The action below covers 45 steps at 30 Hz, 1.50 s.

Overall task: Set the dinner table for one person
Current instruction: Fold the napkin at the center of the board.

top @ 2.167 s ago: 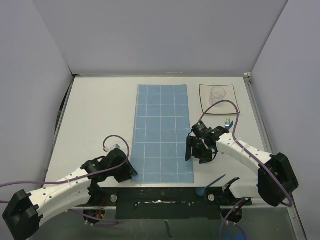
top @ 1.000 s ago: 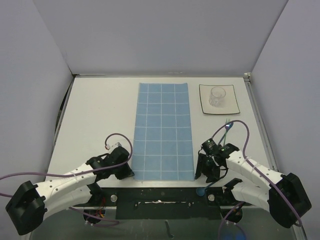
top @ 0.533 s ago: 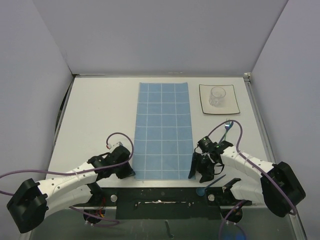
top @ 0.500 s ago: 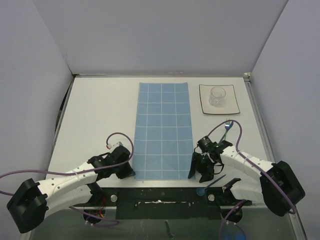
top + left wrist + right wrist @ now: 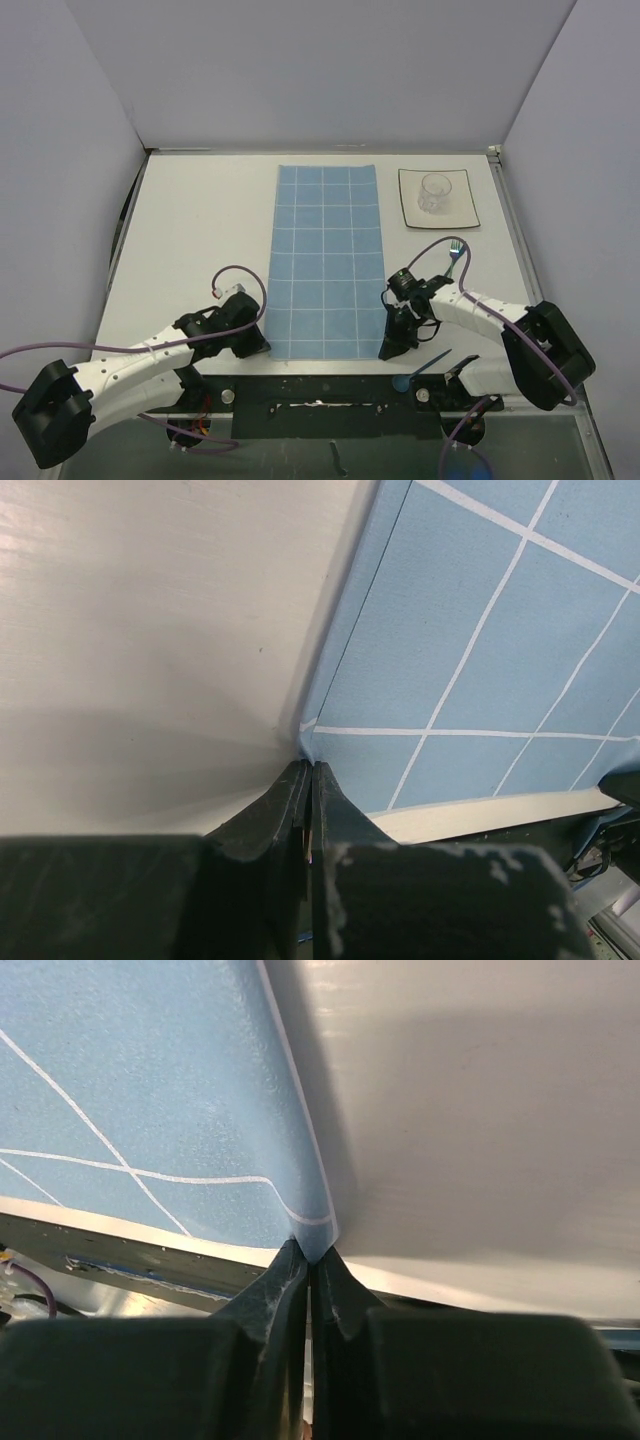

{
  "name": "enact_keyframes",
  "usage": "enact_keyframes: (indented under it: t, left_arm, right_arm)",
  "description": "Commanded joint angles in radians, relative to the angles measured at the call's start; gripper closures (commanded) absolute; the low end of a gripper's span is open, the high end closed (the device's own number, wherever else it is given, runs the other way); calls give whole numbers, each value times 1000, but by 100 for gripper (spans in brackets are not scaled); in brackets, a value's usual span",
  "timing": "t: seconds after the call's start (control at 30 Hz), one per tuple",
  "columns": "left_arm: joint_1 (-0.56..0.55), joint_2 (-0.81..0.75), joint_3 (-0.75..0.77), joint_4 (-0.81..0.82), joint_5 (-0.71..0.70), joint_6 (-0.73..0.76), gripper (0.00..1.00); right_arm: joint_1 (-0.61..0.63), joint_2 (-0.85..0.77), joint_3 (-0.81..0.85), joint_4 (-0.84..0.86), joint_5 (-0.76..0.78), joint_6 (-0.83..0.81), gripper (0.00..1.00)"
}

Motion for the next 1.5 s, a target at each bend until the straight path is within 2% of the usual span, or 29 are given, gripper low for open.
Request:
enact_keyframes:
  t: [0.0,0.2,0.4,0.57,0.9,1.27,1.47]
  left_arm:
    - [-1,-3,-17,5,-17,-1,100]
    - [-2,-40,28,-47,-51,21,100]
    - [-2,-124,137,-189,-137,87,100]
    - [-1,-158,180,-259,-164,113,100]
    - [-1,-238,151,-276,-136,91,100]
    - [-2,-306,344,-418,-175,133,100]
    - [-2,-380,393,-490,-173,146,100]
  right_arm:
    - [9,47,-10,108,173,-44,100]
    - [8,16,87,24,228,-96,100]
    - [8,-57,179,-78,282,-128,100]
    - [9,-125,178,-126,292,-121,100]
    - [10,-312,174,-252,299,-94,100]
    - [25,-417,226,-351,310,-79,100]
    - [27,-489,250,-403,338,-76,100]
